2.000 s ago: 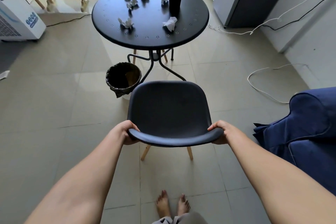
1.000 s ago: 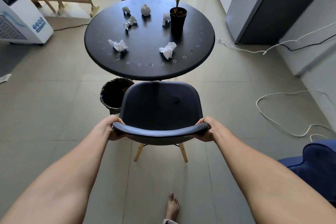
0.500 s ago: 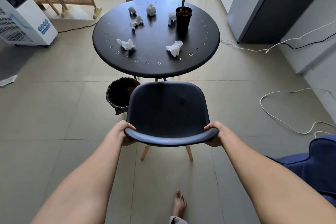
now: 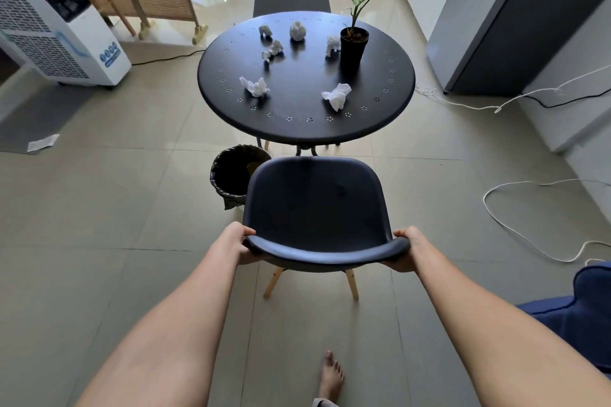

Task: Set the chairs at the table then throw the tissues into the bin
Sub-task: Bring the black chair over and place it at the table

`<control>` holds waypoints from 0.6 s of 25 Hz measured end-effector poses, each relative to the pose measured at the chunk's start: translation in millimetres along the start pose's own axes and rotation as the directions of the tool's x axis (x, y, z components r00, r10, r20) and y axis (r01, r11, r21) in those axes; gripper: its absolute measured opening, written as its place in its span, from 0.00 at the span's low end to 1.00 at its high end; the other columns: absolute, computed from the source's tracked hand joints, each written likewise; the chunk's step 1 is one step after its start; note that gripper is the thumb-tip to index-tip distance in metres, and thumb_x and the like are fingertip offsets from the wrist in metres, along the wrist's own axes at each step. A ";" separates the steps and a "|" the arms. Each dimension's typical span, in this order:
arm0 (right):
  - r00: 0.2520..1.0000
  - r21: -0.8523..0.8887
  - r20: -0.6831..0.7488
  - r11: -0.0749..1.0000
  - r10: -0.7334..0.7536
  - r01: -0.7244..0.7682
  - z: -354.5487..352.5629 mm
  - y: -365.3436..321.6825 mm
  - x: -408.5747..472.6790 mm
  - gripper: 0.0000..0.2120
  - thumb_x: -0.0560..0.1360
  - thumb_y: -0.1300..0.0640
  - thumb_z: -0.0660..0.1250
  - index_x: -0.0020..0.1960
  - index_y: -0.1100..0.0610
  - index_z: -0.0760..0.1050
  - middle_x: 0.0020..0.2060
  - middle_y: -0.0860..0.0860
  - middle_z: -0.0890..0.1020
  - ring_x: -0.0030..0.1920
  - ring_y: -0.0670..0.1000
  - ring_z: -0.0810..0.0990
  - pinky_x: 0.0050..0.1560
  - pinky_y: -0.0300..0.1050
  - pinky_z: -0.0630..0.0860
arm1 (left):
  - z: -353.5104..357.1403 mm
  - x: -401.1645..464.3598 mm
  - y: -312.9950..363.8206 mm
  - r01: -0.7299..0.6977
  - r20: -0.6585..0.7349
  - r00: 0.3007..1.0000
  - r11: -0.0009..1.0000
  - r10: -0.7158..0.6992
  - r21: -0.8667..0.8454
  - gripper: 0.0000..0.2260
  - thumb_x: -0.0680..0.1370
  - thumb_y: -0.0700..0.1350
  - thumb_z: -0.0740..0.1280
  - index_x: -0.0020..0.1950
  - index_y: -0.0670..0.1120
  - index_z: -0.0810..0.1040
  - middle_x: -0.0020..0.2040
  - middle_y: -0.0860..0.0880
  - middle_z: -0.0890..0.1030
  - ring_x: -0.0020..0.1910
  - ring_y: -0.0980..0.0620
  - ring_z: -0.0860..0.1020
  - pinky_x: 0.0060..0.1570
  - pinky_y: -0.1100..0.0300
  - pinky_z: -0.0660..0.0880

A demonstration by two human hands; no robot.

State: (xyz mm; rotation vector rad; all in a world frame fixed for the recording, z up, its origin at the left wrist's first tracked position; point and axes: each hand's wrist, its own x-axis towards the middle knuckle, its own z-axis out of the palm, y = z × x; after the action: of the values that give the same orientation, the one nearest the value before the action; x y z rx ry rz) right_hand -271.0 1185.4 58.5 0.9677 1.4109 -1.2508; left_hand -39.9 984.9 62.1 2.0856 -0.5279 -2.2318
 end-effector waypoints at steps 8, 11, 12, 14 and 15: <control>0.971 0.023 0.178 0.987 -0.158 0.157 37.2 117.6 -13.4 0.23 0.80 0.48 0.51 0.71 0.55 0.65 0.57 0.55 0.76 0.68 0.56 0.69 0.68 0.50 0.65 | -97.4 -28.9 -11.0 -0.184 -0.019 0.982 0.973 0.188 0.140 0.20 0.81 0.44 0.53 0.73 0.40 0.64 0.70 0.41 0.68 0.74 0.41 0.63 0.68 0.39 0.65; 0.981 -0.245 0.143 0.955 -0.132 0.164 101.9 204.5 -22.1 0.24 0.80 0.49 0.54 0.72 0.59 0.64 0.69 0.59 0.69 0.70 0.59 0.69 0.70 0.56 0.67 | -179.0 -41.1 -24.8 -0.193 -0.072 0.974 0.948 0.217 0.252 0.21 0.81 0.45 0.55 0.73 0.42 0.63 0.73 0.43 0.65 0.73 0.42 0.64 0.66 0.41 0.68; 0.977 -0.382 0.158 0.903 -0.146 0.197 122.8 232.9 -28.6 0.22 0.80 0.51 0.53 0.71 0.60 0.65 0.68 0.60 0.70 0.68 0.60 0.71 0.68 0.57 0.68 | -209.6 -47.6 -30.3 -0.194 -0.117 0.965 0.939 0.234 0.283 0.21 0.80 0.45 0.56 0.73 0.42 0.63 0.73 0.43 0.65 0.71 0.42 0.66 0.64 0.42 0.69; 0.953 -0.661 0.238 0.688 -0.186 0.299 160.9 286.6 -41.9 0.15 0.79 0.55 0.53 0.61 0.61 0.69 0.53 0.60 0.77 0.53 0.60 0.78 0.67 0.58 0.70 | -272.5 -53.6 -39.2 -0.200 -0.216 0.936 0.923 0.280 0.330 0.21 0.80 0.45 0.57 0.72 0.40 0.64 0.71 0.42 0.68 0.68 0.42 0.70 0.60 0.44 0.73; 0.938 -0.761 0.280 0.549 -0.203 0.346 178.0 306.8 -49.1 0.09 0.77 0.56 0.54 0.51 0.60 0.69 0.41 0.58 0.76 0.39 0.58 0.76 0.65 0.58 0.72 | -299.6 -54.9 -42.2 -0.209 -0.258 0.918 0.921 0.300 0.330 0.21 0.80 0.44 0.58 0.71 0.39 0.65 0.70 0.41 0.69 0.66 0.41 0.72 0.58 0.45 0.74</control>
State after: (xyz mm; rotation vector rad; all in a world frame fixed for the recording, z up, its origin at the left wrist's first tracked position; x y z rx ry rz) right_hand 63.5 1058.5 44.1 -0.0053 1.7892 -0.7012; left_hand 265.9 973.8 92.3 2.2743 -1.0955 -1.7308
